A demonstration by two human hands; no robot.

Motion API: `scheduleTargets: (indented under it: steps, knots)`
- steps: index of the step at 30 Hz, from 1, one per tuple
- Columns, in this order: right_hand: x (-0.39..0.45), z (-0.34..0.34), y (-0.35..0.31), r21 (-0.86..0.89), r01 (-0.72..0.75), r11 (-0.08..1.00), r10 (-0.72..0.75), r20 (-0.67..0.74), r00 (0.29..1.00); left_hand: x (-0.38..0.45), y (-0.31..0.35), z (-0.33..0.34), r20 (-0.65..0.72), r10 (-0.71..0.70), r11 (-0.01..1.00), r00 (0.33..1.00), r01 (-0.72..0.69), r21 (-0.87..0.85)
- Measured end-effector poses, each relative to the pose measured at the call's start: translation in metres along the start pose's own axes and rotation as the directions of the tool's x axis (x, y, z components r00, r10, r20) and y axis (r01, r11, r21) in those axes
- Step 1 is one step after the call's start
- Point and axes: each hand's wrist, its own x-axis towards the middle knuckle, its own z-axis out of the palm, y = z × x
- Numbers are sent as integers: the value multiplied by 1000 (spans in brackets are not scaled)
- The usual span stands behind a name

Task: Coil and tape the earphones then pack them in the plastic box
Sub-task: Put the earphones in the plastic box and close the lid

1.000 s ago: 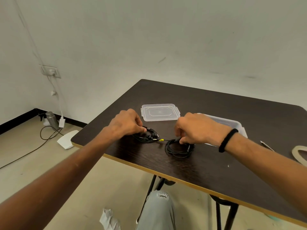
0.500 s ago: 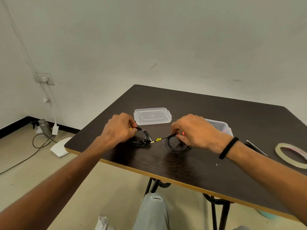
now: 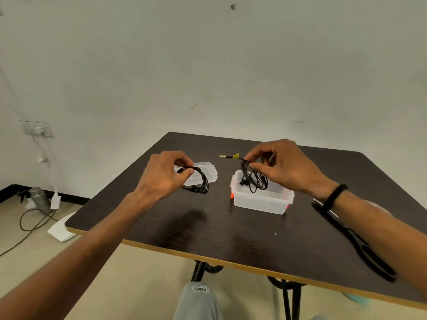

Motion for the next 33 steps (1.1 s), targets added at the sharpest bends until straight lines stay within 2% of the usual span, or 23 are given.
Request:
scheduleTargets:
  steps: [4,8,12,15,17,21,23,26,29,33]
  knots:
    - [3,-24,10,-56,-9,998,9,-4,1000,15,31,6,27,-59,989,998,62,-136]
    - [4,-44,27,-77,9,997,-9,-8,1000,32,65,26,66,-264,901,962,270,-340]
    - [1,-50,49,-46,-66,997,65,-30,997,38,94,62,182,-494,658,850,503,-560]
    - [-4,-39,64,-7,-118,993,118,-27,993,32,107,89,181,-665,502,724,614,-609]
    - [-8,-29,73,10,-141,990,141,-13,990,20,112,104,138,-750,447,647,649,-615]
    - [-12,-11,82,-31,-132,991,133,40,990,6,117,122,32,-817,468,576,695,-546]
    - [-12,-3,87,-74,-108,991,112,58,992,6,117,127,-20,-815,510,579,700,-500]
    - [-10,5,91,-185,-33,982,52,102,993,6,119,134,-69,-759,614,647,678,-404]
    - [-6,10,89,-330,56,942,5,180,984,7,120,141,-124,-682,726,721,647,-234]
    - [-1,17,86,-398,96,912,1,235,972,10,118,140,-163,-600,797,783,602,-42]
